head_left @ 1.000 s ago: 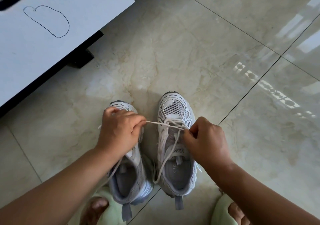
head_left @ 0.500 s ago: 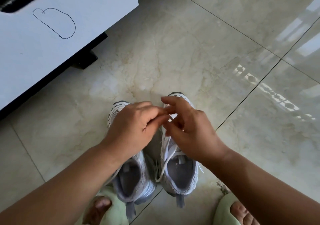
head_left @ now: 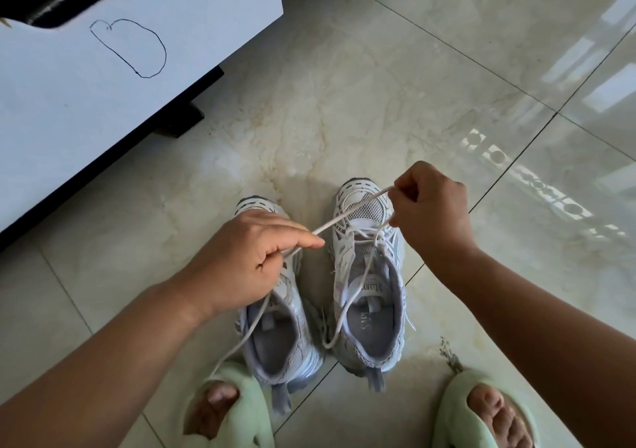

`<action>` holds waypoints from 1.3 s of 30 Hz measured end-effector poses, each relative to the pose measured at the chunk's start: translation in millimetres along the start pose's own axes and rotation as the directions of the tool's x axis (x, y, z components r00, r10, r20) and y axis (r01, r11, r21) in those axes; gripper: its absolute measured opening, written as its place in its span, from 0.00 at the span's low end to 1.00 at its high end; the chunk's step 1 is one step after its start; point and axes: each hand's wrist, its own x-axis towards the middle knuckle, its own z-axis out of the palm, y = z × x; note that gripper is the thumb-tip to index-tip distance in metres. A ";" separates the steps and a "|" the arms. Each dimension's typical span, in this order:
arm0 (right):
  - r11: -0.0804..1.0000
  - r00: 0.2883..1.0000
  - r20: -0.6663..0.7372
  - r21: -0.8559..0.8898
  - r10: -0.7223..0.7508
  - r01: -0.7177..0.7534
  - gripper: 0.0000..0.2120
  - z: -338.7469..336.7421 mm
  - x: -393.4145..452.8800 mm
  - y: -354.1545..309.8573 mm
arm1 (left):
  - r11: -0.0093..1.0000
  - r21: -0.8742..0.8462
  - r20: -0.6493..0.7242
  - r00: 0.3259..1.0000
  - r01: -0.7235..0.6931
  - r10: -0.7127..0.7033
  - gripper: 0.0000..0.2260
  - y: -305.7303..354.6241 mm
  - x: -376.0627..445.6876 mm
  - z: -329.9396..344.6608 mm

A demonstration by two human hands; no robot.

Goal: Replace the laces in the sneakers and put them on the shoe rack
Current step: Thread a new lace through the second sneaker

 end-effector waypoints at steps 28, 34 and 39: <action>0.892 0.875 0.282 -0.110 -0.394 0.438 0.22 22.6 -39.1 0.5 | 0.875 -0.328 -0.227 0.869 0.357 -0.440 0.05 5.0 15.5 16.9; 0.866 0.866 0.274 -0.167 -0.418 0.471 0.19 23.2 -39.6 2.3 | 0.901 -0.274 -0.221 0.889 0.337 -0.400 0.05 6.7 16.9 19.9; 0.839 0.861 0.212 -0.210 -0.462 0.502 0.17 27.5 -38.1 2.9 | 0.944 -0.046 -0.147 0.932 0.327 -0.330 0.16 18.1 16.3 27.8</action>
